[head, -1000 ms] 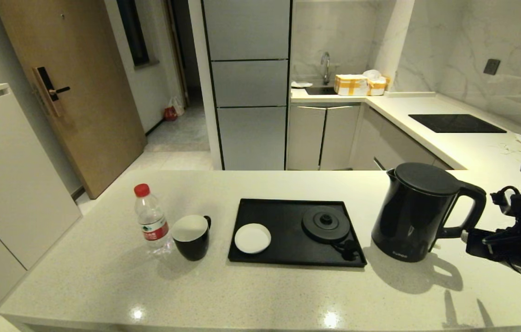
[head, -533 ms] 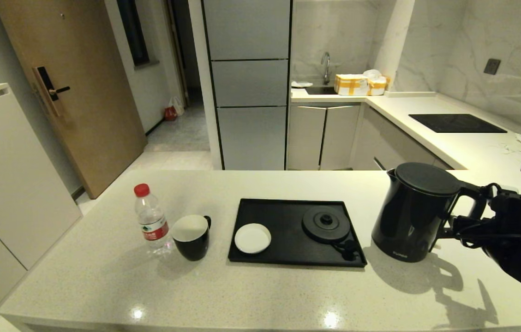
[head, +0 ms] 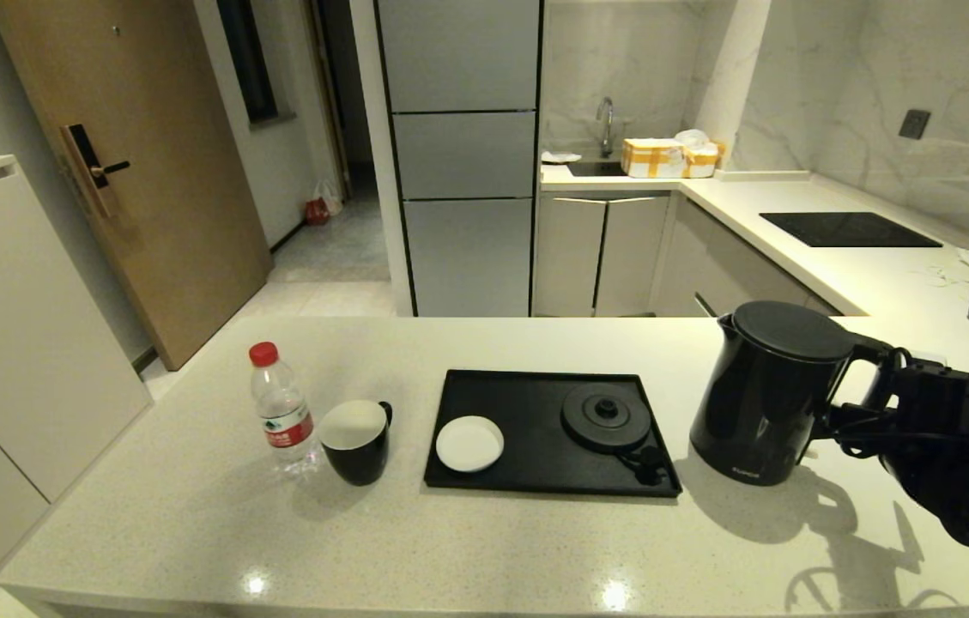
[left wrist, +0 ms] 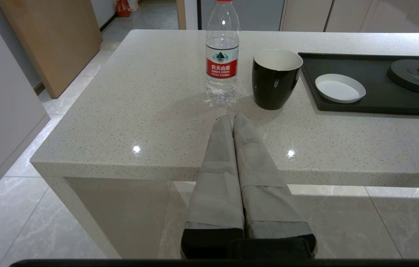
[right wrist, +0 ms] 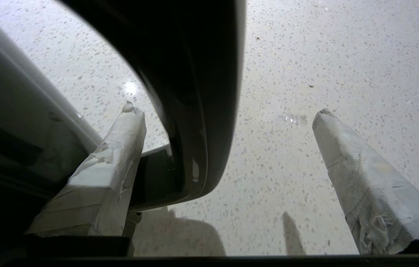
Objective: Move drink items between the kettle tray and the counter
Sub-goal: Return the kettle to its original position
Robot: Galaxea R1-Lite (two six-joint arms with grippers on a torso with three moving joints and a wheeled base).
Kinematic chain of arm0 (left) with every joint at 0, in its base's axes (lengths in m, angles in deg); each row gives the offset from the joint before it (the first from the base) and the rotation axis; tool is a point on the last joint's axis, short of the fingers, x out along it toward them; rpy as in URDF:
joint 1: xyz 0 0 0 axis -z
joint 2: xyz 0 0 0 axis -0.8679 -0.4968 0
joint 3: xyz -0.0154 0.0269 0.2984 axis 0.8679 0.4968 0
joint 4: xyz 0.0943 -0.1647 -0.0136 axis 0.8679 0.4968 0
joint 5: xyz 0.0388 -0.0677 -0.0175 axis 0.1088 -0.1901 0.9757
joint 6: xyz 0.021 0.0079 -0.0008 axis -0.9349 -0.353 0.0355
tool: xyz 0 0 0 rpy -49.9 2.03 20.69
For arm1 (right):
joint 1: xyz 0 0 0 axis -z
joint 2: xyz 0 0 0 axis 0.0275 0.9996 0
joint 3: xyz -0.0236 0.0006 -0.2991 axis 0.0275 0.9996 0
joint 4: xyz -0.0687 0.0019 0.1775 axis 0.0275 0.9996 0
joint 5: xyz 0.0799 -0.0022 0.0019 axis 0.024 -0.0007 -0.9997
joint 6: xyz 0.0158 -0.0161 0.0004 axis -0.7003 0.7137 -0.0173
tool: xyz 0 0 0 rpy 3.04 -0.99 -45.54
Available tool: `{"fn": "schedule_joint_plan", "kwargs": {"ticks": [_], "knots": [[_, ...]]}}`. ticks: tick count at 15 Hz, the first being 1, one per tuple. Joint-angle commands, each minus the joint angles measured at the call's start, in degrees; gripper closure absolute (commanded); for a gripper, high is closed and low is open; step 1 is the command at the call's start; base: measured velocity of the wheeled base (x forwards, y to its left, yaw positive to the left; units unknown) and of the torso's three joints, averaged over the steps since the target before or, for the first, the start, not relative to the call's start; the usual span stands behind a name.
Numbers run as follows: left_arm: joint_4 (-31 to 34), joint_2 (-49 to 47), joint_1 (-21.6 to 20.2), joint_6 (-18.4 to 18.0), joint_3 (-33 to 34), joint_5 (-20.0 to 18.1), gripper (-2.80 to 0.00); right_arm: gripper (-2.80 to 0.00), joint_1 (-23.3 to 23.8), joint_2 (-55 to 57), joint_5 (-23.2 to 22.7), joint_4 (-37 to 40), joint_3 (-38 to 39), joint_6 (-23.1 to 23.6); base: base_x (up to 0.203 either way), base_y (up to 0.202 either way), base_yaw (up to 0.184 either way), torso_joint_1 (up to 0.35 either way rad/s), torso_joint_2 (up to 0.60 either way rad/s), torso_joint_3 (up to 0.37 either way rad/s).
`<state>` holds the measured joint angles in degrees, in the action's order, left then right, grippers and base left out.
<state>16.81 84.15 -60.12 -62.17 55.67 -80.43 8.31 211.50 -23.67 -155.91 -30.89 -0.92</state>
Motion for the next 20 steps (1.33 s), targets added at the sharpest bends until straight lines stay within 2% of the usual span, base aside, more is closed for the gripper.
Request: {"fn": "schedule_joint_plan", "kwargs": {"ticks": [1,4,5,14,20], "knots": [[0.02,0.01,-0.01,0.04,-0.03,0.02,0.0,-2.8,0.64,2.45,0.17,-1.46,-0.96,0.08,0.0,0.0,0.0,0.0,0.0,0.0],[0.02,0.01,-0.01,0.04,0.06,0.02,0.0,-2.8,1.08,3.43,0.19,-2.67,-1.4,0.1,0.0,0.0,0.0,0.0,0.0,0.0],[0.02,0.01,-0.01,0.04,-0.02,0.02,0.0,0.0,1.1,3.53,0.1,-2.68,-1.58,0.1,0.0,0.0,0.0,0.0,0.0,0.0],[0.02,0.01,-0.01,0.04,-0.03,0.02,0.0,0.0,1.01,3.54,-0.16,-3.68,-1.03,0.36,0.0,0.0,0.0,0.0,0.0,0.0],[0.02,0.01,-0.01,0.04,-0.03,0.02,0.0,0.0,-0.93,-6.01,-0.21,-0.82,0.55,0.5,0.0,0.0,0.0,0.0,0.0,0.0]]}}
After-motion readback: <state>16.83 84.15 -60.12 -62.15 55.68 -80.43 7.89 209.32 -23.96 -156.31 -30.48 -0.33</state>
